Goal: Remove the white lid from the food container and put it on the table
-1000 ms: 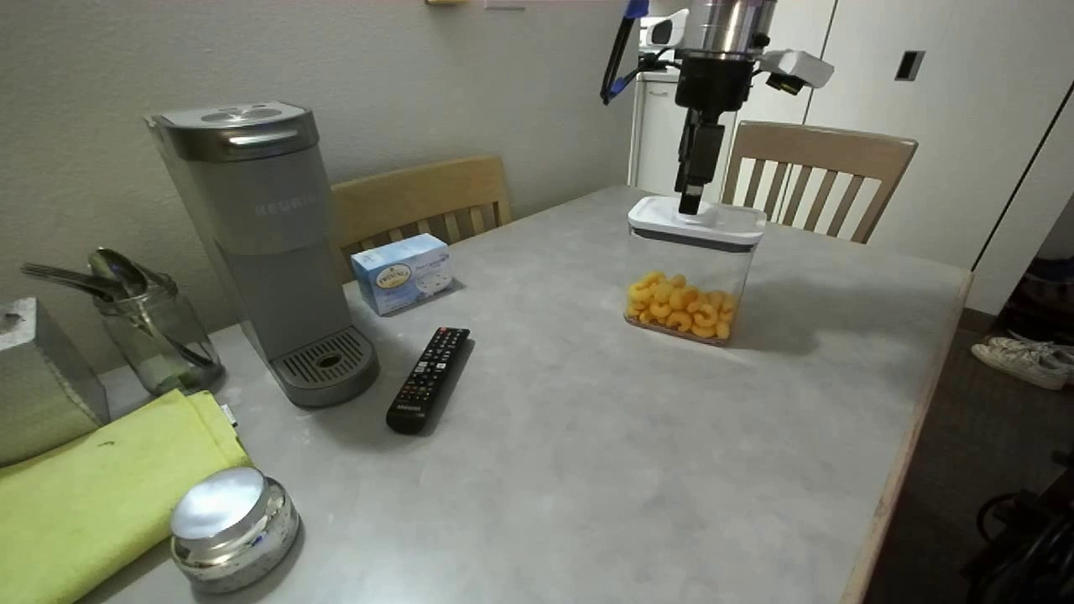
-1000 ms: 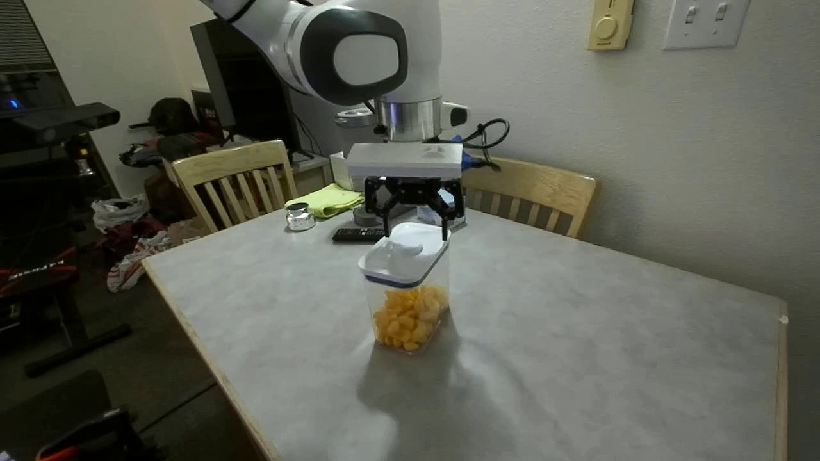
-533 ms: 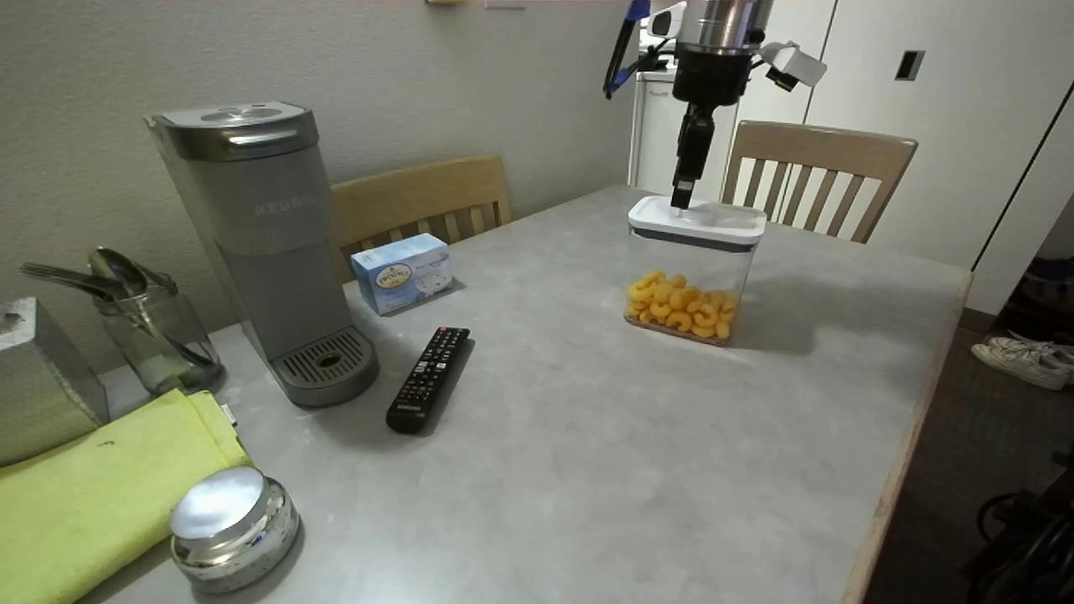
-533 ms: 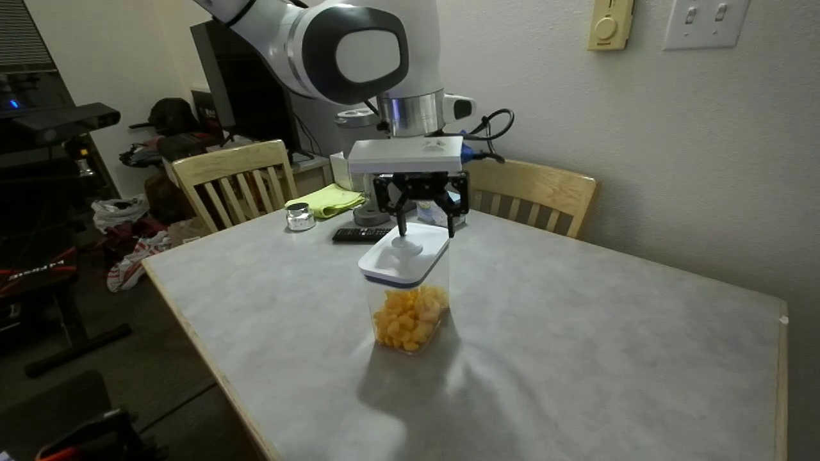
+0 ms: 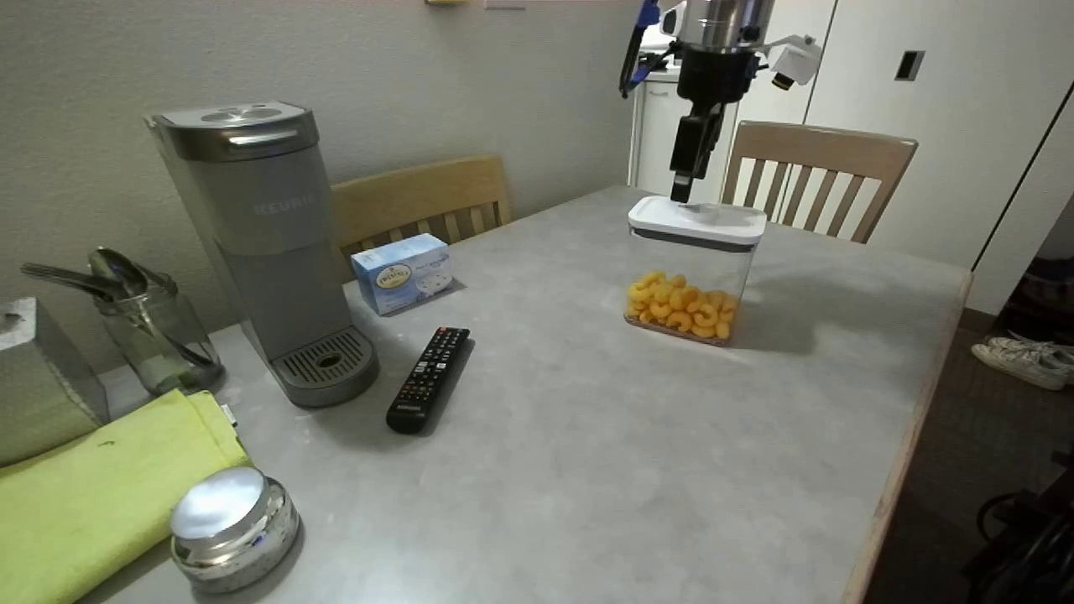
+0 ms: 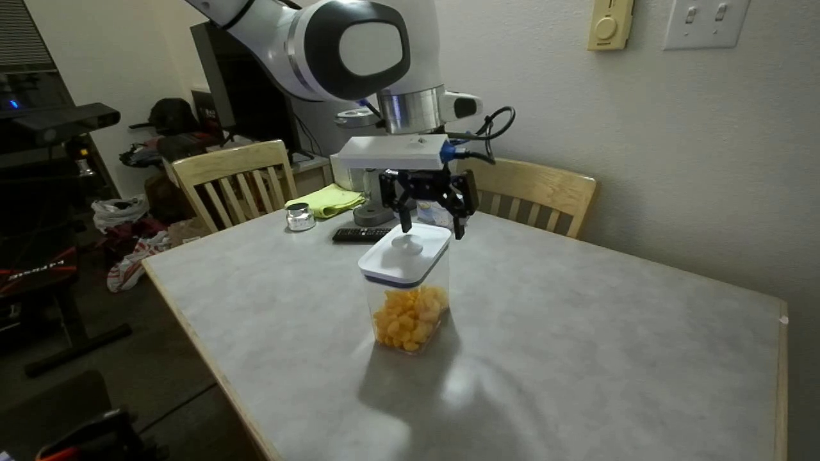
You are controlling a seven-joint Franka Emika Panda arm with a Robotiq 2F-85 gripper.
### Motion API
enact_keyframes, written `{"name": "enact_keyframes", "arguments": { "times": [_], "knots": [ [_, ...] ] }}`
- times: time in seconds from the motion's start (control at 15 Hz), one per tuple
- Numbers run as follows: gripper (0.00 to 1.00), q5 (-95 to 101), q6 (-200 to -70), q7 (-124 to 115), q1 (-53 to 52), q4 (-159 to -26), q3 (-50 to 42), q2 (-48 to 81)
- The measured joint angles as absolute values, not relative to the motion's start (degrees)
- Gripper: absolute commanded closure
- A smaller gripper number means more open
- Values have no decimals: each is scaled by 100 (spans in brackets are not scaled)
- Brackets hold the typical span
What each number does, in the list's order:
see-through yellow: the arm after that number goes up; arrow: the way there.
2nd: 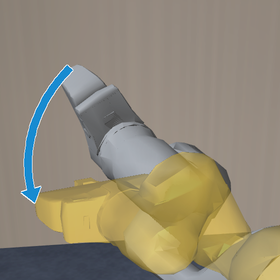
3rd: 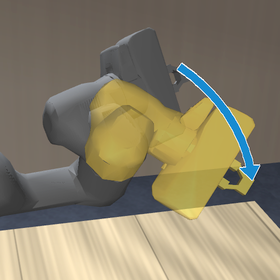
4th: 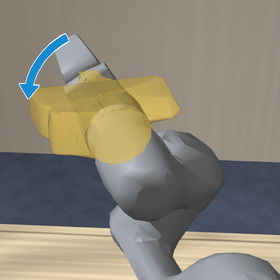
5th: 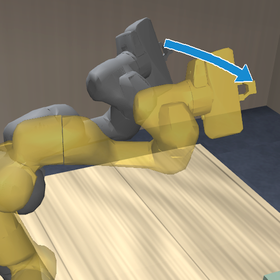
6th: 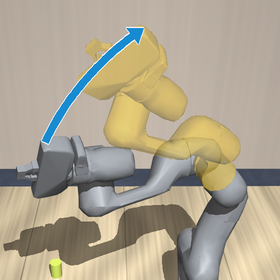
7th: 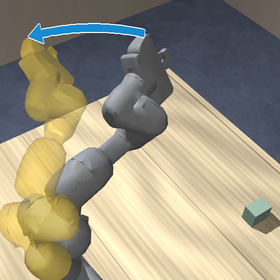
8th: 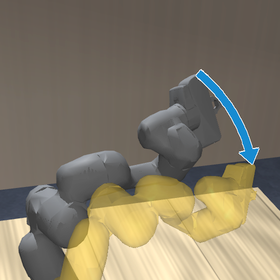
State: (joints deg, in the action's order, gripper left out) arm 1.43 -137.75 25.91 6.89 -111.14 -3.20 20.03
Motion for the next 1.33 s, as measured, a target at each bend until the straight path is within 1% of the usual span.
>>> {"name": "enact_keyframes", "arguments": {
  "times": [0.47,0.67,0.73,0.8,0.87,0.93,1.07,1.2,1.27,1.33],
  "knots": [
    [0,-214,-13261,2261,692,-11116,-254,2000],
    [4,-391,-13159,2261,693,-11116,-237,1999],
    [13,-422,-13148,2261,693,-11116,-236,1999],
    [27,-447,-13142,2261,694,-11116,-236,1999],
    [31,-465,-13138,2261,696,-11116,-236,1999],
    [40,-479,-13137,2261,698,-11116,-237,1999],
    [52,-499,-13135,2261,705,-11115,-237,1999],
    [67,-503,-13134,2261,714,-11113,-237,1993],
    [71,-508,-13130,2261,719,-11112,-237,1983],
    [71,-509,-13129,2261,721,-11112,-237,1981]
  ]
}}
